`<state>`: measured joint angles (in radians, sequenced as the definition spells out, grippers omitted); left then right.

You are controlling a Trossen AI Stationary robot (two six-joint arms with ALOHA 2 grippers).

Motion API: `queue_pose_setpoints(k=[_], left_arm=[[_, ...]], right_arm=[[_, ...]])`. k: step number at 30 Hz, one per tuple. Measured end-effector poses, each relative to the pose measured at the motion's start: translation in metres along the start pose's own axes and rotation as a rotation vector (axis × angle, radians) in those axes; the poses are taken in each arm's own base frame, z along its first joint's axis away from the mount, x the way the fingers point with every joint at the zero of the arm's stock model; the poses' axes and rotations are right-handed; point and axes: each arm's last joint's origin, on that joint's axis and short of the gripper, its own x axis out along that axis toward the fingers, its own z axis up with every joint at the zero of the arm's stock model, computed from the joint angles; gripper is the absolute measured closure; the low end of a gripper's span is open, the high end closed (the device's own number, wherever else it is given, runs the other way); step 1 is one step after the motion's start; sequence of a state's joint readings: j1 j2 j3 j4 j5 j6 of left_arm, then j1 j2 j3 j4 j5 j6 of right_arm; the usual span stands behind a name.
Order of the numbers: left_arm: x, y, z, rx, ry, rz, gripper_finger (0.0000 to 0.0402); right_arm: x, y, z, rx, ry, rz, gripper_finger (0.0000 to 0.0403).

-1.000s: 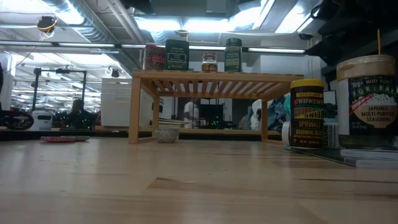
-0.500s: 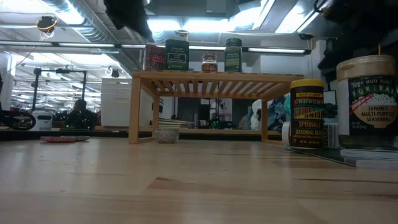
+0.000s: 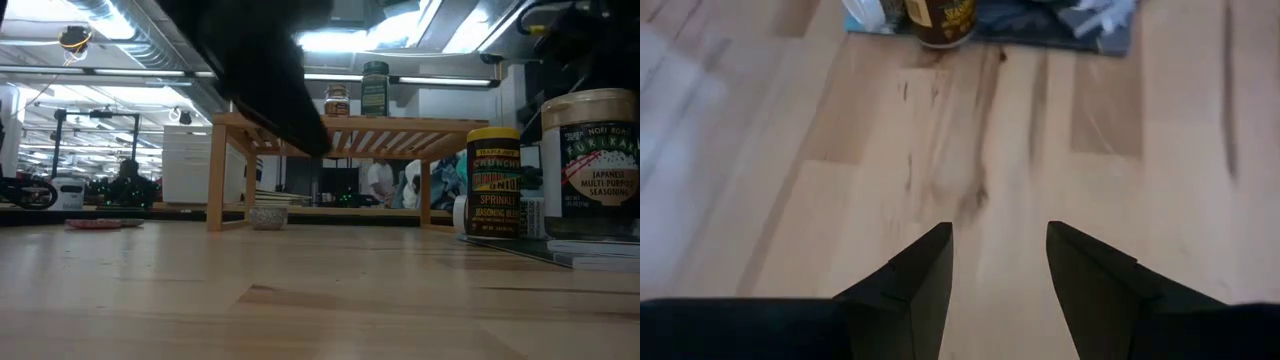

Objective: Shelf spices
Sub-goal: Put the yellow seasoning bottle on the shelf

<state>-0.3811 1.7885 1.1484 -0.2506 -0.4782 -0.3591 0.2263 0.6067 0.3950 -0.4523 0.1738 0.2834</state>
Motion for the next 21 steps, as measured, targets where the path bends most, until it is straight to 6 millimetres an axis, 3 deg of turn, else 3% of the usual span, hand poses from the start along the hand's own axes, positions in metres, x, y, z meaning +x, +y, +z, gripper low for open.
queue_pose_setpoints(k=[9,21], left_arm=[[0.031,0.011,0.007,-0.002,-0.072,0.023,0.0245],[0.039,0.028,0.019,-0.055,-0.137,0.044,0.0245]], right_arm=[[0.013,-0.001,-0.014,-0.018,-0.035,0.010,0.0141],[0.024,-0.003,-0.027,-0.017,-0.083,0.033,0.0141]])
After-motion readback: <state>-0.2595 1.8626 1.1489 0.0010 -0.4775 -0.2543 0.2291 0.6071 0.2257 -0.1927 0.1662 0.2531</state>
